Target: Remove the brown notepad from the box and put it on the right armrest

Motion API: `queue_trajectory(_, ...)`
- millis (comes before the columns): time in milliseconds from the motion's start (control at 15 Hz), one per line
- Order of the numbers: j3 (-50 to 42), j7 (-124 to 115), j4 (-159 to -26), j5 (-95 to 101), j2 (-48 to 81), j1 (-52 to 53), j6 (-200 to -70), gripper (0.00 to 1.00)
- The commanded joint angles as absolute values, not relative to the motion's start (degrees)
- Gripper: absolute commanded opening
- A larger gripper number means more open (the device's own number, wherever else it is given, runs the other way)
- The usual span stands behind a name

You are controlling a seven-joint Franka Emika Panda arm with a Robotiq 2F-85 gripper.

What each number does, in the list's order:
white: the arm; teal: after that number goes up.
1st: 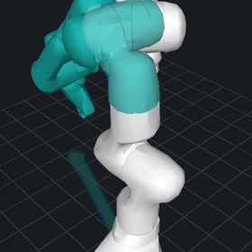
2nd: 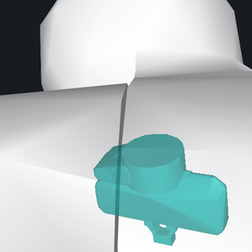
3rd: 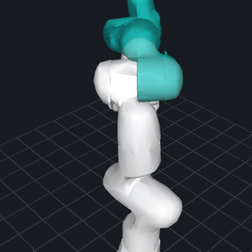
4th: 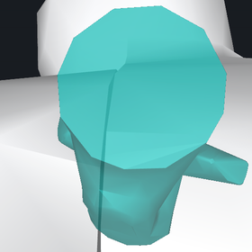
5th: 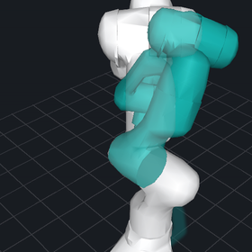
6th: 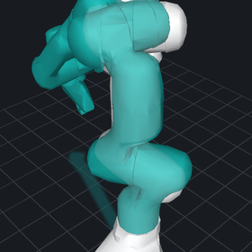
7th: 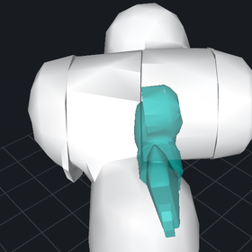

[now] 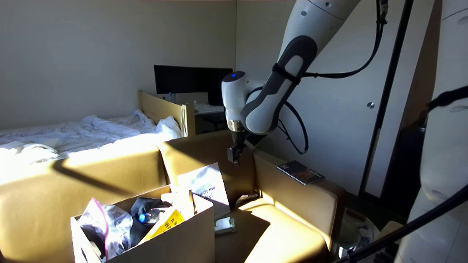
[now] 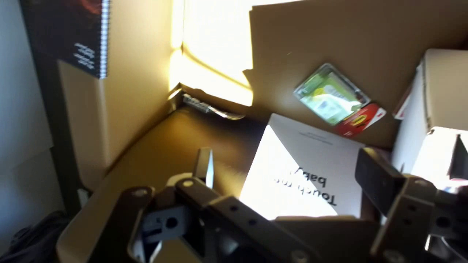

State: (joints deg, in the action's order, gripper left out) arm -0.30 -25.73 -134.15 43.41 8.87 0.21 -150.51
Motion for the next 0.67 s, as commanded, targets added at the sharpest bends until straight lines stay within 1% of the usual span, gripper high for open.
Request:
queue_trajectory(0, -1.2, -32.6, -145.5, 49.8, 8.6, -1.5, -166.5, 1.00)
queue_trajectory(133, -5.1, -38.8, -148.0, 58.2, 10.6, -0.9, -174.7, 1.00)
queue_trajectory(200, -7.3, -42.2, -148.1, 62.3, 10.8, -0.5, -175.9, 1.00)
queue_trajectory(267, -4.5, -37.5, -146.5, 56.7, 11.0, -0.5, -171.9, 1.00)
queue_trajectory(600, -4.8, -38.6, -146.1, 57.9, 11.6, -0.4, -172.7, 1.00)
